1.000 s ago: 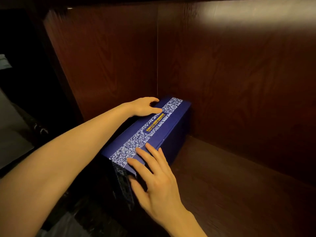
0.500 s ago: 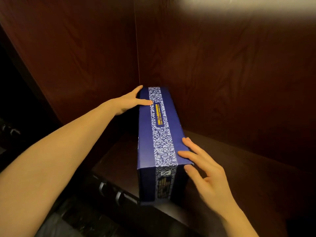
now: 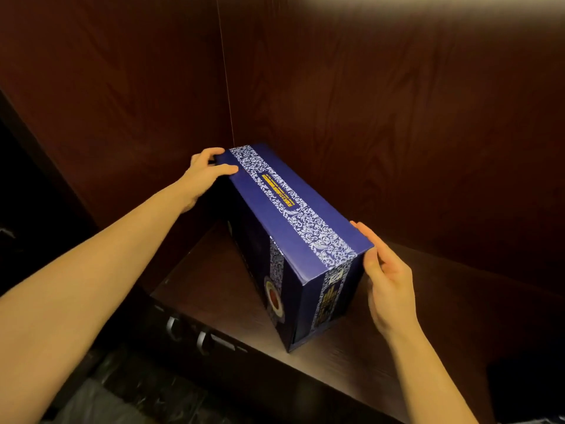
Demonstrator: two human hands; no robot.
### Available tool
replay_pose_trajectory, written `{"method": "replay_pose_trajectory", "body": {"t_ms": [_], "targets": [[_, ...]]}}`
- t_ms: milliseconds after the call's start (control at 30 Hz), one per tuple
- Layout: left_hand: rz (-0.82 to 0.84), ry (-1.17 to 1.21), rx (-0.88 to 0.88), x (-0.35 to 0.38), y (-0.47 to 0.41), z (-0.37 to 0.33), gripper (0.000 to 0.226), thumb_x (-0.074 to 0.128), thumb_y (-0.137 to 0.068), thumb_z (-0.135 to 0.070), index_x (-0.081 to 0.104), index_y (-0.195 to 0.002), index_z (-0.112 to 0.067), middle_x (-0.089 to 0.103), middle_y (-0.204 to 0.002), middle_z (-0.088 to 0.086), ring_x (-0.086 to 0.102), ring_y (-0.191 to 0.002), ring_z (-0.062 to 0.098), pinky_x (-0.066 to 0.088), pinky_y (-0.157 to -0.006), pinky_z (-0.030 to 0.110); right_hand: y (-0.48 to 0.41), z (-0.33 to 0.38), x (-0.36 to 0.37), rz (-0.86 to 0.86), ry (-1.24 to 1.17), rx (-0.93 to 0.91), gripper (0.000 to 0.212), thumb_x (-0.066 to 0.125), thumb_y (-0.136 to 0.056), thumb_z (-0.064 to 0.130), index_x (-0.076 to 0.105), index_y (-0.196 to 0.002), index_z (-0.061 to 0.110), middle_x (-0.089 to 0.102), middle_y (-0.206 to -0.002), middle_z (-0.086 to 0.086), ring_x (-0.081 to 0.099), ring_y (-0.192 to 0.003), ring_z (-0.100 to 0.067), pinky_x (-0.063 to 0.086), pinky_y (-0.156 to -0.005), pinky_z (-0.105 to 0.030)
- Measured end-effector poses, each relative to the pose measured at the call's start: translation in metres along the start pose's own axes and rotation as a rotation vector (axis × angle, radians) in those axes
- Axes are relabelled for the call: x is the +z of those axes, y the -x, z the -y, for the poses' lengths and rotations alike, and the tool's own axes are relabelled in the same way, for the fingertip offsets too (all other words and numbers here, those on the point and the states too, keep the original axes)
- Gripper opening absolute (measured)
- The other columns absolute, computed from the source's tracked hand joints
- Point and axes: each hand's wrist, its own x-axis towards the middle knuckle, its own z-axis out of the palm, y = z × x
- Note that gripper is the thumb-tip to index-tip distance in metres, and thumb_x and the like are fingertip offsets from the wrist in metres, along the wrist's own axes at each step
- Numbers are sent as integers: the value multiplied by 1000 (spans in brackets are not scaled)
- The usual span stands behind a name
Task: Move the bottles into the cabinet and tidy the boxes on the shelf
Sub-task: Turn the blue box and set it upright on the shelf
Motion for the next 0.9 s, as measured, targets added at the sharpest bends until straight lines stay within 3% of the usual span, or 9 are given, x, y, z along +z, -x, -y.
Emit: {"method": "replay_pose_trajectory", "body": {"t_ms": [100,200,300,433,667,767,900], "targets": [[-112,17,12,-4,14,9,61,71,-87,-34,46,-141,-27,33,-144,2,47,-126,19,41,-101,31,-10,1,2,-19,-171,42,32,53,-99,39,69,-126,39,68,-132,9,61,-125,-8,52,-91,-19],[-183,33,15,-6,33,18,76,71,-85,-43,35,-150,-26,31,-143,-1,43,-125,14,37,-92,23,-18,3,2,-54,-220,85,29,53,-97,39,73,-118,40,70,-128,15,64,-120,-3,53,-85,-15],[-253,48,25,-8,51,24,83,70,-86,-48,29,-154,-24,29,-149,-1,39,-127,12,36,-94,25,-27,-4,-2,-84,-238,110,30,47,-105,34,73,-119,40,71,-127,8,65,-119,-7,55,-82,-17],[-332,105,2,-11,74,29,71,68,-87,-48,36,-149,-31,35,-148,-3,41,-123,10,39,-92,24,-43,-12,-9,-92,-275,129,30,47,-106,35,71,-123,35,72,-126,4,66,-118,-10,57,-81,-21],[-394,131,-18,-18,97,38,70,70,-85,-49,38,-146,-35,38,-149,-1,41,-124,10,37,-88,19,-67,-23,-16,-101,-230,143,28,47,-107,29,70,-122,26,74,-118,1,70,-112,-13,58,-76,-23],[-411,125,-21,-18,102,39,71,71,-84,-50,39,-145,-34,38,-145,-3,42,-122,10,36,-78,14,-74,-25,-17,-100,-223,152,28,47,-107,27,70,-123,23,74,-118,-1,70,-113,-16,59,-78,-25],[-445,105,-29,-18,109,42,71,70,-84,-52,37,-145,-35,37,-143,-4,43,-119,10,36,-75,14,-80,-30,-16,-96,-198,160,28,50,-105,28,68,-125,19,73,-119,-4,69,-115,-20,59,-89,-36]]}}
